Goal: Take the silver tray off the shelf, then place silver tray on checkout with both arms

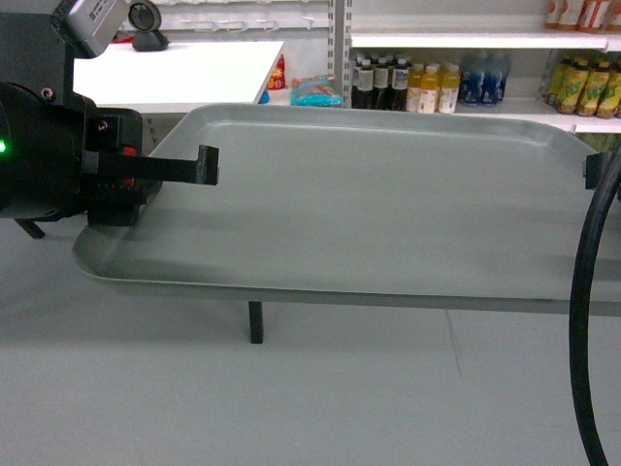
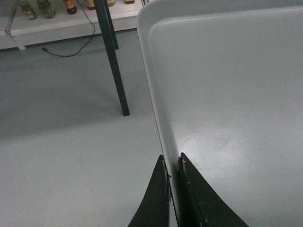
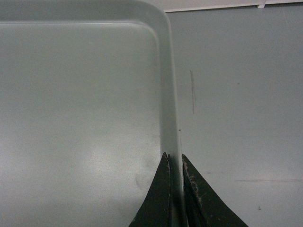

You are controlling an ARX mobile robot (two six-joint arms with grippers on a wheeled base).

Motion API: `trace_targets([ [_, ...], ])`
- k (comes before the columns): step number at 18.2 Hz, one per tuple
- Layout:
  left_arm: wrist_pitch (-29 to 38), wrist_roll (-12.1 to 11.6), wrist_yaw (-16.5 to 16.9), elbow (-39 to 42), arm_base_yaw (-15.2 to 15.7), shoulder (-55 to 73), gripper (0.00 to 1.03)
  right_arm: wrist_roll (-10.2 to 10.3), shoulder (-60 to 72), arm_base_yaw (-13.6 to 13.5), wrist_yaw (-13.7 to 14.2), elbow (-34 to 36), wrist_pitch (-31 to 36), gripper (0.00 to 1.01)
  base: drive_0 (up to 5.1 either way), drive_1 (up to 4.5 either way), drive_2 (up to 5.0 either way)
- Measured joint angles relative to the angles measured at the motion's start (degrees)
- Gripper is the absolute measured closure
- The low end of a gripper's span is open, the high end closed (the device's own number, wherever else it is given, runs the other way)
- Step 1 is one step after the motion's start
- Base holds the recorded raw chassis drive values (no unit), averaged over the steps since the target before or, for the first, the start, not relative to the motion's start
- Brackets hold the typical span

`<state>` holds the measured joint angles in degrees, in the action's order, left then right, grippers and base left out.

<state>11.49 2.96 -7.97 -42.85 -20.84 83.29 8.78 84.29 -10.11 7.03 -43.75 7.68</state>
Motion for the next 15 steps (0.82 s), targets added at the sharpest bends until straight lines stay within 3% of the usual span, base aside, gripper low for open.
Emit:
trace_targets([
  [15, 0.2, 0.0, 0.0, -0.02, 0.04, 0.0, 0.99, 0.0, -0.02, 0.0, 0.02, 0.0, 0.31, 0.98, -5.1, 2.37, 2.4],
])
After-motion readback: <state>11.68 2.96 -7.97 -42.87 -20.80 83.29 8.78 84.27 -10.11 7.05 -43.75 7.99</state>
